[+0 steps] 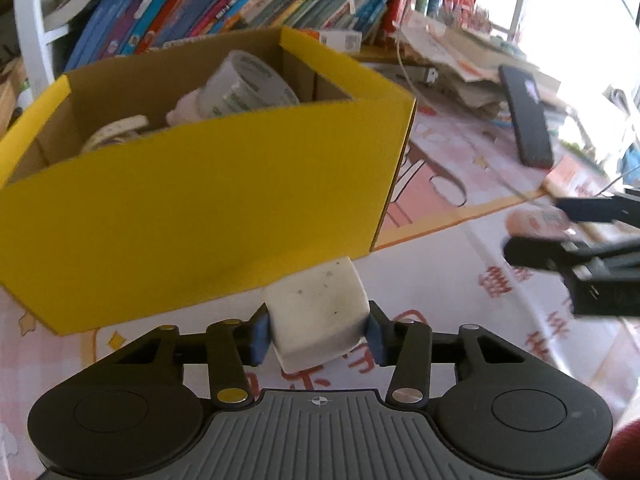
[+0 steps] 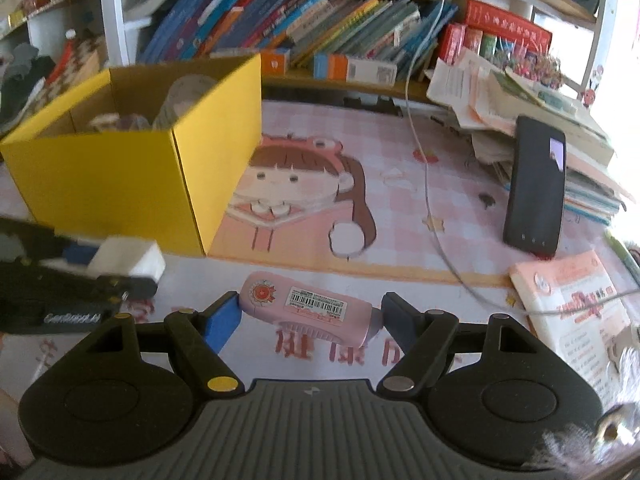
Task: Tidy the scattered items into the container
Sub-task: 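Lift the white cube and pink stick with both grippers over the yellow box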
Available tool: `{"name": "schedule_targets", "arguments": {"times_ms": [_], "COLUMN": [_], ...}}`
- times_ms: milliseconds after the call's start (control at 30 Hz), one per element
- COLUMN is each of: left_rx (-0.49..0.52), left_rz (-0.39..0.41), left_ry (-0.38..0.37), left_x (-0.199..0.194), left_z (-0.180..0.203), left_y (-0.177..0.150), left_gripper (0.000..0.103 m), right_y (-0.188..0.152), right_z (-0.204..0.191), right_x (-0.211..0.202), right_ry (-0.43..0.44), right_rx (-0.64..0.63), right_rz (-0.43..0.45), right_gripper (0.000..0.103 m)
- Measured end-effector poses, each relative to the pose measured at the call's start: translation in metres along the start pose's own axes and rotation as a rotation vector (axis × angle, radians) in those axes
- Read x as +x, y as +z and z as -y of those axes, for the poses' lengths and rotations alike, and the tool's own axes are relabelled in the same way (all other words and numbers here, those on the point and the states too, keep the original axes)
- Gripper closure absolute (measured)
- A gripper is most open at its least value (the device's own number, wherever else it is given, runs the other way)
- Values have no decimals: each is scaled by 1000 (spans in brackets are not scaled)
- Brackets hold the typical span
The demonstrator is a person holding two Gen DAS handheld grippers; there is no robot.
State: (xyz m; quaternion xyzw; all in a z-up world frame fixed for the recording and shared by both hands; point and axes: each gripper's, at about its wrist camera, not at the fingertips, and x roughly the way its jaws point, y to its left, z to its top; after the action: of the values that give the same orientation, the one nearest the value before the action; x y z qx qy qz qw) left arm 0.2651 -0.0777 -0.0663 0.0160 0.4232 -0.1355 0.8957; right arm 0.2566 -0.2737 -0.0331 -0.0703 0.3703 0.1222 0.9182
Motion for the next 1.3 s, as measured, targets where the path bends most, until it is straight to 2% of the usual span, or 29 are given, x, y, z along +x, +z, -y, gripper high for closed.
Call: {"name": "schedule_targets", "arguments": {"times_ms": [167,300,400,467,567,700,867,933,1067,1233,1300], "left_rx": [35,96,87,68,62,77,116,118,90,-15,-1], "left_rz": [89,228,311,325,244,150,40,-12,-94,-153,-178], "left_ry": [-12,-18,28,63,115,153,179,163,103,13,12], "left_x": [-44,-88,-108,-112,-96,-78,-61,-54,-37,-26,-20], "left_z": [0,1,-13,-29,-53,-74,-90,-95,-106,-126,-127], "left_y": [10,33,56,69,84,92,94,94,93,96,96], "left_gripper": [60,60,60,60,60,60,60,60,60,60,60], "right_y": [27,60,88,107,130,148,161,165,168,171,171], "right_z": [-2,-6,-13,-20,-38,-67,-100,-104,-104,-108,-113], "right_x": [-7,-15,-21,-24,-21,8,48,65,95,106,109], "right_ry": [46,102,146,174,231,381,444,457,512,511,483], "right_rx": [-13,-40,-85,-127,-199,-222,-352,-364,-303,-328,-373], "right_rz": [62,134,201,246,273,138,-10,-75,-236,-259,-269], "right_gripper": [28,28,28,28,28,28,28,28,28,28,28]}}
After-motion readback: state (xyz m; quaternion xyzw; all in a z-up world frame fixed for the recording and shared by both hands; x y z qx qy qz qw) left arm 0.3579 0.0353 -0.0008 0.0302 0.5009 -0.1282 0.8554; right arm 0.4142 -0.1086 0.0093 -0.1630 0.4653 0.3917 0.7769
